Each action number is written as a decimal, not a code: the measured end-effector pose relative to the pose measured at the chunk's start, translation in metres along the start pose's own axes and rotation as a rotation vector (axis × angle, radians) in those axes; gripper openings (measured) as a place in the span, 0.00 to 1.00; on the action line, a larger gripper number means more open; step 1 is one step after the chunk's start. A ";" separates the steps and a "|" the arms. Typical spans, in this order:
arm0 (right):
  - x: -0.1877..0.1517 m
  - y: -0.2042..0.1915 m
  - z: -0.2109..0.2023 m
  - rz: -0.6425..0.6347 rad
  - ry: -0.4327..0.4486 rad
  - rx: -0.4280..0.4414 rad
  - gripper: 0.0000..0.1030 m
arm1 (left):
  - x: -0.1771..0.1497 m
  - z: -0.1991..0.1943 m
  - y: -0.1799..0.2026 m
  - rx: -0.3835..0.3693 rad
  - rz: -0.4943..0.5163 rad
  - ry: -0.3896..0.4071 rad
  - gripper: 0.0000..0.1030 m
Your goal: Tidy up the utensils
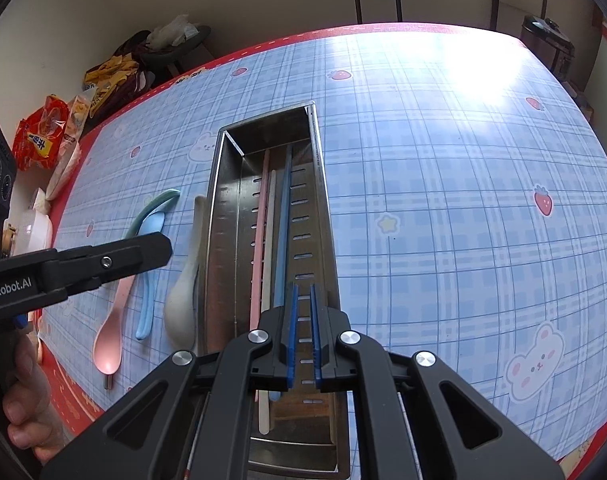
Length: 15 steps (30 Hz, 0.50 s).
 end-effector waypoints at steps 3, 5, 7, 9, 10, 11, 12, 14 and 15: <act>-0.004 -0.004 -0.005 -0.001 0.001 0.014 0.10 | -0.002 -0.020 -0.013 0.042 0.025 0.046 0.33; -0.007 -0.008 -0.008 -0.005 0.001 0.027 0.14 | -0.005 -0.034 -0.026 0.068 0.026 0.075 0.35; -0.010 -0.014 -0.010 -0.017 -0.001 0.056 0.16 | -0.009 -0.048 -0.041 0.097 0.025 0.102 0.35; -0.015 -0.024 -0.010 -0.034 -0.007 0.073 0.16 | -0.016 -0.063 -0.056 0.122 0.036 0.137 0.35; -0.017 -0.028 -0.010 -0.041 -0.010 0.083 0.19 | -0.021 -0.069 -0.063 0.132 0.042 0.151 0.35; -0.019 -0.031 -0.010 -0.046 -0.013 0.095 0.21 | -0.026 -0.075 -0.070 0.140 0.046 0.163 0.35; -0.021 -0.035 -0.010 -0.053 -0.017 0.102 0.22 | -0.032 -0.081 -0.078 0.146 0.048 0.173 0.34; -0.026 -0.043 -0.008 -0.070 -0.030 0.113 0.23 | -0.044 -0.088 -0.093 0.159 0.050 0.177 0.34; -0.027 -0.047 -0.006 -0.079 -0.037 0.115 0.24 | -0.052 -0.091 -0.100 0.166 0.052 0.172 0.34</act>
Point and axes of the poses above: each gripper's, at about its wrist camera, not at the fingertips, and z roughly the way its jaws point, y to its right, x to its top, the point moved 1 cm from there along z, roughly the way its jaws point, and after that the axes turned 11 degrees about z, right-handed, at the moved point
